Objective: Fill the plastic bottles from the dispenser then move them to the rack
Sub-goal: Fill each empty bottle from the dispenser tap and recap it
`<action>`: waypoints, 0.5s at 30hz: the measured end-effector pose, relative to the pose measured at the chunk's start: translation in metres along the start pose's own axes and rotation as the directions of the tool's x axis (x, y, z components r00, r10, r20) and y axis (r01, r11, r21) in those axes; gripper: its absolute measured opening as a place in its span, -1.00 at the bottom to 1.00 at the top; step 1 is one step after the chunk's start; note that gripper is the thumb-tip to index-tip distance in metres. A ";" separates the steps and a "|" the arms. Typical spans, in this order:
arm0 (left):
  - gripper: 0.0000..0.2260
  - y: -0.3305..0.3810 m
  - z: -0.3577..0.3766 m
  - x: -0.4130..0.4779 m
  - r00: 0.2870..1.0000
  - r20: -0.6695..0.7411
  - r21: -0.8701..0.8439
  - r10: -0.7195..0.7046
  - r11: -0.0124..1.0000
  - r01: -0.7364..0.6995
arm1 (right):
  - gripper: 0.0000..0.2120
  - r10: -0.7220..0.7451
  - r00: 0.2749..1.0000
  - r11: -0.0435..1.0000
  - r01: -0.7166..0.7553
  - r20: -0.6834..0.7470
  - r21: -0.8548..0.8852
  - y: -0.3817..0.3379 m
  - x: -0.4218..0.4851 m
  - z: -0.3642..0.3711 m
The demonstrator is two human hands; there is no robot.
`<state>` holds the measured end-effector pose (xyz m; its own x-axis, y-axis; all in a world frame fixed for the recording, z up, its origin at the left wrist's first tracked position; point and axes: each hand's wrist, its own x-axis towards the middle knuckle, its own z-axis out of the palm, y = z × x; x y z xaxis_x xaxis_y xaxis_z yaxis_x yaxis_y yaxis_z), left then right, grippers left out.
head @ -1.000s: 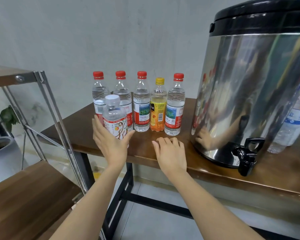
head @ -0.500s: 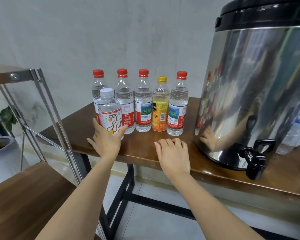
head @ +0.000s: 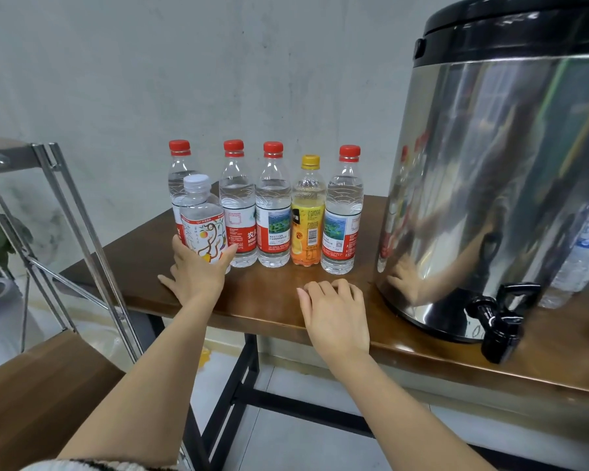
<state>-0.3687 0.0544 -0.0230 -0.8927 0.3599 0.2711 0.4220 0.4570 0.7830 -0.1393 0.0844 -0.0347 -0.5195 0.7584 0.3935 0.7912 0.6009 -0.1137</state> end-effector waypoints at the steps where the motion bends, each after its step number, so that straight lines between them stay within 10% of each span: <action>1: -0.02 0.000 0.001 0.002 1.000 0.002 -0.004 -0.004 1.000 0.004 | -0.55 -0.005 1.000 1.000 0.005 -0.004 0.001 0.000 0.000 0.000; 15: -0.20 0.014 0.008 -0.073 0.995 -0.055 -0.070 0.078 0.994 -0.082 | -0.65 -0.104 0.994 0.988 0.107 -0.037 0.109 0.003 -0.006 -0.005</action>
<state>-0.2965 0.0413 -0.0360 -0.8643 0.3489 0.3623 0.4819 0.3680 0.7952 -0.1327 0.0804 -0.0332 -0.5868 0.6821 0.4364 0.6909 0.7028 -0.1695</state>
